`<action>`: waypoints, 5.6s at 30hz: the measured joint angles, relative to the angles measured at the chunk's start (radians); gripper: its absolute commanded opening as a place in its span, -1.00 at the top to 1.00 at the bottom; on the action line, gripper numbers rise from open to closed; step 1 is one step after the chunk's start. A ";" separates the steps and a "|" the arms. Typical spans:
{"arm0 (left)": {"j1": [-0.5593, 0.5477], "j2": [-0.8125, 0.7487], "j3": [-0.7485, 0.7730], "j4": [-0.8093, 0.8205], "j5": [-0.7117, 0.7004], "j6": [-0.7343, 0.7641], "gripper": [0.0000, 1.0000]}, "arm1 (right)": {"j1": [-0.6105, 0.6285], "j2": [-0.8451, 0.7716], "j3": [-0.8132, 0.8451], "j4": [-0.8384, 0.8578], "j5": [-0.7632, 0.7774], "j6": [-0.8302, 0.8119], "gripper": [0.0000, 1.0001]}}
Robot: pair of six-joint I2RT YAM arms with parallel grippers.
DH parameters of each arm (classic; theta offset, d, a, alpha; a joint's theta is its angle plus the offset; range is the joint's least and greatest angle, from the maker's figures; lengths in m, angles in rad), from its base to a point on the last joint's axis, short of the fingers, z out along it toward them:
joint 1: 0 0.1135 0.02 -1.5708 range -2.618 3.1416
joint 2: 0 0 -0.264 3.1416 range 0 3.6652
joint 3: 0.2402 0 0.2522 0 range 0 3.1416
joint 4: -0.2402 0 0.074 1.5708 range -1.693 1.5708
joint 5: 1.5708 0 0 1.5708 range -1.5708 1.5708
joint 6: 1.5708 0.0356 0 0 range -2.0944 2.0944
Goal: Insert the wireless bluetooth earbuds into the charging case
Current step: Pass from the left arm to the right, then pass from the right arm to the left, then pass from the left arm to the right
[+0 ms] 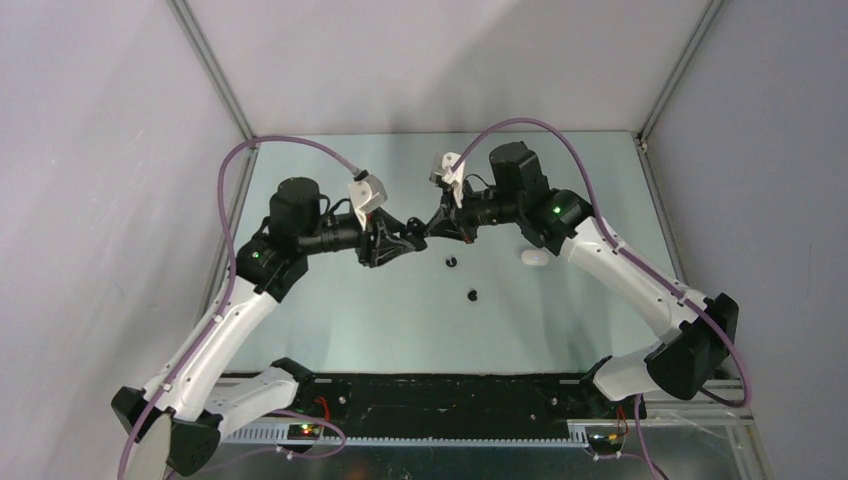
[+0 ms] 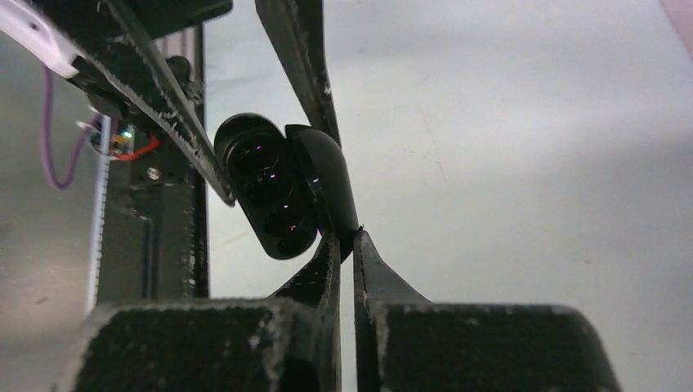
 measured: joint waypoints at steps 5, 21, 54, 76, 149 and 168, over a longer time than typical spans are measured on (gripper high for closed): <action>0.023 -0.002 0.002 0.000 -0.059 -0.090 -0.35 | 0.033 -0.031 0.000 -0.047 0.102 -0.145 1.00; 0.081 0.045 0.121 -0.026 0.051 -0.338 -0.30 | 0.150 -0.074 0.019 -0.209 0.359 -0.602 1.00; 0.006 0.203 0.133 -0.067 -0.027 -0.425 0.02 | 0.282 0.046 0.160 -0.337 0.644 -0.763 1.00; 0.003 0.274 0.182 -0.154 -0.018 -0.416 0.01 | 0.306 0.047 0.131 -0.267 0.764 -0.813 1.00; 0.046 0.025 0.146 -0.207 0.007 0.109 1.00 | -0.023 0.084 0.328 -0.342 -0.200 -0.063 0.18; 0.032 0.024 0.134 -0.204 -0.031 0.159 1.00 | 0.033 0.163 0.344 -0.298 -0.209 -0.014 0.03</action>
